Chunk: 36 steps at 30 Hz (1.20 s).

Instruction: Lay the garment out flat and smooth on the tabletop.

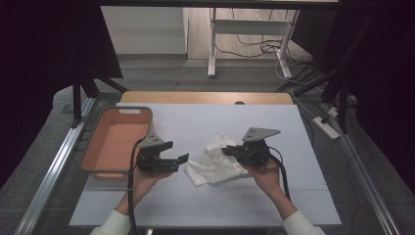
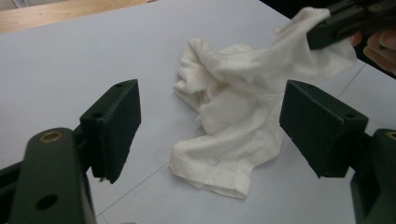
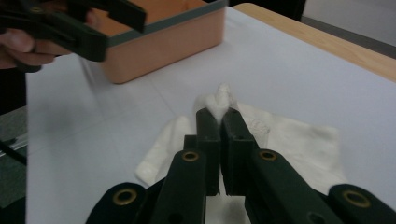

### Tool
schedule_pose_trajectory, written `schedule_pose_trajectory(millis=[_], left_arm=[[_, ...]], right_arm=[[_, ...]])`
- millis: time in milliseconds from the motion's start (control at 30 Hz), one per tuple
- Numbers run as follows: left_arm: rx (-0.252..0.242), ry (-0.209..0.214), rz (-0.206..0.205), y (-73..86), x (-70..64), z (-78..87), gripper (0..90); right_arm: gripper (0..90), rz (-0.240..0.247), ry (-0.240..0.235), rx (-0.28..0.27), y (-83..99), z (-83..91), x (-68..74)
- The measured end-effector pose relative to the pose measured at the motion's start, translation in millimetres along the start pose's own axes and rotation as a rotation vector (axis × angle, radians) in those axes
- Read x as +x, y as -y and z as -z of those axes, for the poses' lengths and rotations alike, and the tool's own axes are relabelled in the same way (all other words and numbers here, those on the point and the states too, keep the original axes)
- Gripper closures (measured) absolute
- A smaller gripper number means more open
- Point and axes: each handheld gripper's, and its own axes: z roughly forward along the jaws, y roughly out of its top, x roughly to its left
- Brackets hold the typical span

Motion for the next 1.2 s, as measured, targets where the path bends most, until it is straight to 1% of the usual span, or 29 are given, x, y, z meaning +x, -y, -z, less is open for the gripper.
schedule_pose_trajectory(millis=[100,167,200,233,267,300,333,367,400,467,500,533,600,633,700,800,833,867,900,933,1033,1200], left_arm=[[0.002,0.0,-0.002,0.2,-0.4,-0.5,21.5],[0.004,-0.001,-0.004,0.4,-0.5,-1.0,21.5],[0.005,-0.001,-0.004,0.5,-0.5,-1.2,21.5],[0.005,-0.001,-0.004,0.6,-0.5,-1.3,21.5],[0.005,-0.001,-0.004,0.6,-0.5,-1.3,21.5],[0.006,-0.001,-0.003,0.8,-0.3,-1.5,21.5],[0.007,-0.001,-0.004,0.9,-0.2,-1.6,21.5],[0.007,-0.001,-0.004,0.9,-0.2,-1.6,21.5],[0.006,0.0,-0.003,1.1,0.2,-1.6,21.5],[0.005,-0.001,-0.002,1.1,0.4,-1.4,21.5],[0.005,-0.001,-0.001,1.2,0.3,-1.4,21.5],[0.005,-0.001,-0.002,1.2,0.2,-1.5,21.5],[0.008,0.0,-0.005,1.2,-1.0,-2.2,21.5],[0.01,0.001,-0.006,1.3,-1.5,-2.6,21.5],[0.015,0.004,-0.01,1.5,-3.0,-4.4,21.5],[0.02,0.009,-0.013,1.8,-5.2,-6.9,21.5],[0.02,0.009,-0.013,1.8,-5.2,-6.9,21.5],[0.023,0.013,-0.016,1.8,-6.1,-7.7,21.5],[0.025,0.018,-0.02,1.4,-8.5,-9.4,21.5],[0.025,0.02,-0.021,1.1,-9.6,-10.0,21.6],[0.023,0.037,-0.025,-1.3,-15.5,-15.1,21.7],[0.051,0.07,-0.059,-3.9,-30.9,-32.2,21.7]], right_arm=[[86.9,0.025,-0.034,0.014,-2.3,-10.1,12.4],[86.9,0.034,-0.055,0.035,-0.7,-19.0,18.2],[86.9,0.039,-0.058,0.052,1.2,-23.9,20.4],[86.8,0.042,-0.06,0.066,4.0,-29.0,21.7],[86.8,0.042,-0.06,0.066,4.0,-29.0,21.7],[86.5,0.033,-0.066,0.1,10.3,-38.1,21.9],[86.1,0.029,-0.065,0.113,13.0,-41.3,21.2],[86.1,0.029,-0.065,0.113,13.0,-41.3,21.2],[79.7,0.017,-0.059,0.119,15.6,-43.2,19.2],[65.9,0.009,-0.046,0.097,14.0,-39.7,17.9],[59.7,0.001,-0.027,0.065,11.9,-34.4,16.9],[54.7,-0.007,-0.007,0.042,9.8,-29.3,15.5],[48.8,-0.029,0.031,0.003,6.2,-18.1,10.5],[47.1,-0.041,0.05,-0.016,5.4,-12.5,7.0],[45.4,-0.057,0.08,-0.037,5.6,-2.8,-1.5],[43.1,-0.083,0.121,-0.042,9.7,7.1,-14.4],[43.1,-0.083,0.121,-0.042,9.7,7.1,-14.4],[42.7,-0.092,0.134,-0.045,11.7,9.4,-18.3],[42.3,-0.109,0.155,-0.047,16.2,13.6,-26.2],[42.1,-0.12,0.162,-0.048,18.5,15.5,-30.0],[41.6,-0.137,0.192,-0.044,25.2,21.7,-39.1],[40.1,-0.159,0.229,-0.037,38.4,34.4,-50.3]])
